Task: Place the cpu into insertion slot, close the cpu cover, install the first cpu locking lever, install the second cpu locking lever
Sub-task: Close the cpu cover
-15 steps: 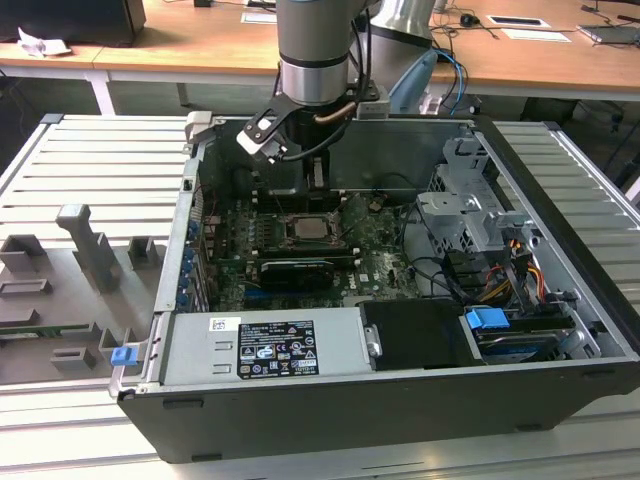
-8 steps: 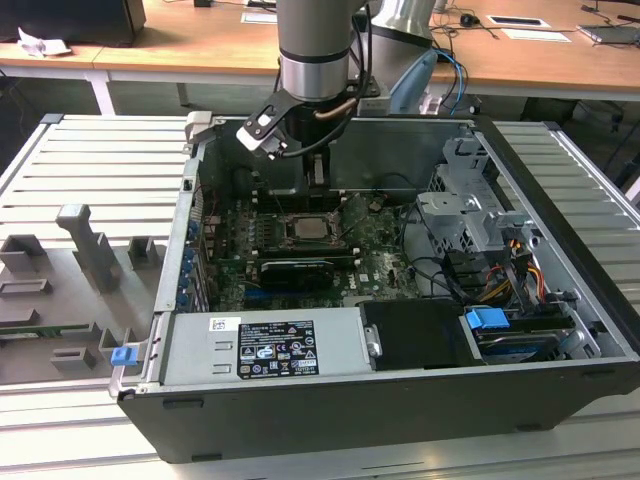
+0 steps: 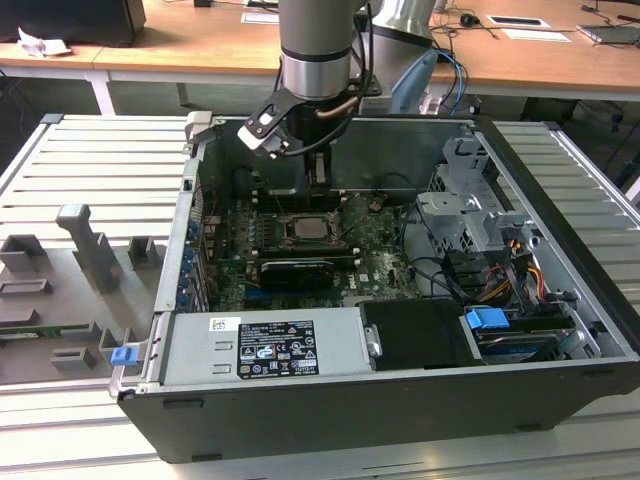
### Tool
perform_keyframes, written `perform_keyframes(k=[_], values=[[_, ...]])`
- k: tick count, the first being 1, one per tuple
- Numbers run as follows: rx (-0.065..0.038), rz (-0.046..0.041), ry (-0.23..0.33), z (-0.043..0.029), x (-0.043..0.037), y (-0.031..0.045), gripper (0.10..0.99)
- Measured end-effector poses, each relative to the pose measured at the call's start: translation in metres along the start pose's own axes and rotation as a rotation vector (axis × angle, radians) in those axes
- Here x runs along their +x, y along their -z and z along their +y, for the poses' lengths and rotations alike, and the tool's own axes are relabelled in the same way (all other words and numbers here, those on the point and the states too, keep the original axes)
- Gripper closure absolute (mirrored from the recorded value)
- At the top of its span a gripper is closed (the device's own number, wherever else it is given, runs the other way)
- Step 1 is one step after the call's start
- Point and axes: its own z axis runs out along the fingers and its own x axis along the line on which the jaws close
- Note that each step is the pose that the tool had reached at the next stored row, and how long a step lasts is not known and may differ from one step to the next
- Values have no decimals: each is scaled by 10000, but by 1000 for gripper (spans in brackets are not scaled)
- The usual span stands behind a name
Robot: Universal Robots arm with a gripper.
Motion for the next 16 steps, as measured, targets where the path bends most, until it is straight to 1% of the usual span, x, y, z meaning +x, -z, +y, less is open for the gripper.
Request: perform_keyframes(k=[5, 7, 16], values=[[0, 1, 1, 39, 1, 9, 980], [-1, 0, -6, 42, 1, 30, 980], [-1, 6, -8, 49, 1, 40, 980]])
